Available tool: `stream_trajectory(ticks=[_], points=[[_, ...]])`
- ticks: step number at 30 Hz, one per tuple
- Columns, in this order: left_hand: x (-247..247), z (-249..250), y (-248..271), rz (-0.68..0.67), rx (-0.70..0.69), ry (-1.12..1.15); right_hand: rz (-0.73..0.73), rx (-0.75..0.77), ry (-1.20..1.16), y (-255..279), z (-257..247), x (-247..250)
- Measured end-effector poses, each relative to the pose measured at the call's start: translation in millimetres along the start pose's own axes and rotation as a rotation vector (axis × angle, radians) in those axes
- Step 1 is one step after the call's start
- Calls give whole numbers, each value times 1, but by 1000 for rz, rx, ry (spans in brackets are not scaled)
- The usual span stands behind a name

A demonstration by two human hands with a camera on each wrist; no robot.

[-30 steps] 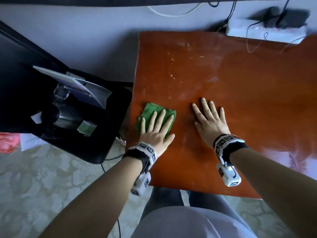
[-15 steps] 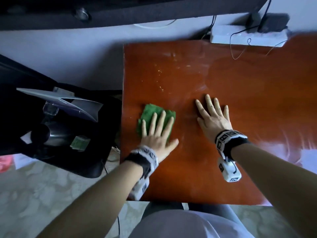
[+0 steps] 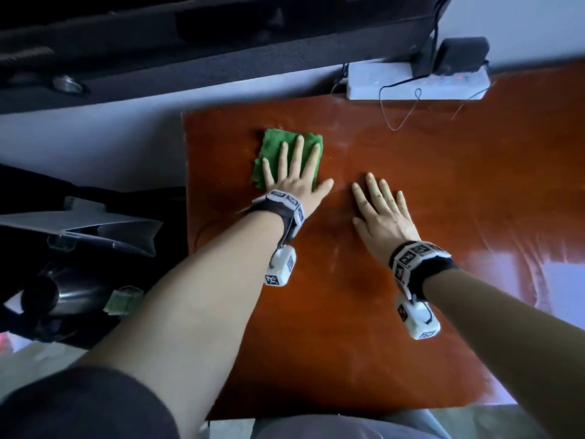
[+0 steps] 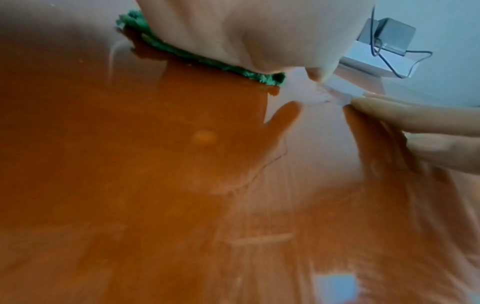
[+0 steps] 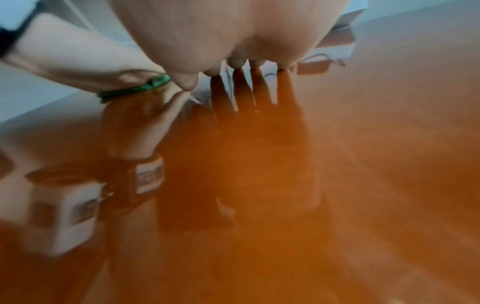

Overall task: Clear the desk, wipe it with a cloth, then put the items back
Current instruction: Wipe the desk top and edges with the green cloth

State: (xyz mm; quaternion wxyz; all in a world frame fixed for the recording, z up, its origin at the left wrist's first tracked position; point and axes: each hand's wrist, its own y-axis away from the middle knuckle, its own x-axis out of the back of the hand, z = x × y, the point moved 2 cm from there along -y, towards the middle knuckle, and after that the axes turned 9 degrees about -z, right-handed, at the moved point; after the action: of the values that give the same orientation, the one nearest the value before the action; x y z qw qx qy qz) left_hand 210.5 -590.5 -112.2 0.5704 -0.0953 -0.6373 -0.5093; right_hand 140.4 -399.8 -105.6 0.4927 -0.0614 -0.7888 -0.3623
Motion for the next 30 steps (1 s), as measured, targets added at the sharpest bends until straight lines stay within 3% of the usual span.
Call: stream_trajectory(ticks=[5, 10, 14, 21, 25, 30], points=[[-25, -2, 42, -19, -103, -114, 29, 38, 44, 1, 26, 4], [-65, 17, 98, -128, -215, -235, 30, 37, 39, -4, 25, 3], [-54, 28, 70, -66, -216, -226, 27, 51, 39, -9, 29, 4], [20, 68, -54, 11, -62, -7, 24, -28, -19, -25, 38, 18], [14, 70, -41, 24, -51, -7, 61, -152, -76, -36, 41, 31], [-18, 69, 14, 25, -146, -138, 77, -157, -65, -41, 42, 36]])
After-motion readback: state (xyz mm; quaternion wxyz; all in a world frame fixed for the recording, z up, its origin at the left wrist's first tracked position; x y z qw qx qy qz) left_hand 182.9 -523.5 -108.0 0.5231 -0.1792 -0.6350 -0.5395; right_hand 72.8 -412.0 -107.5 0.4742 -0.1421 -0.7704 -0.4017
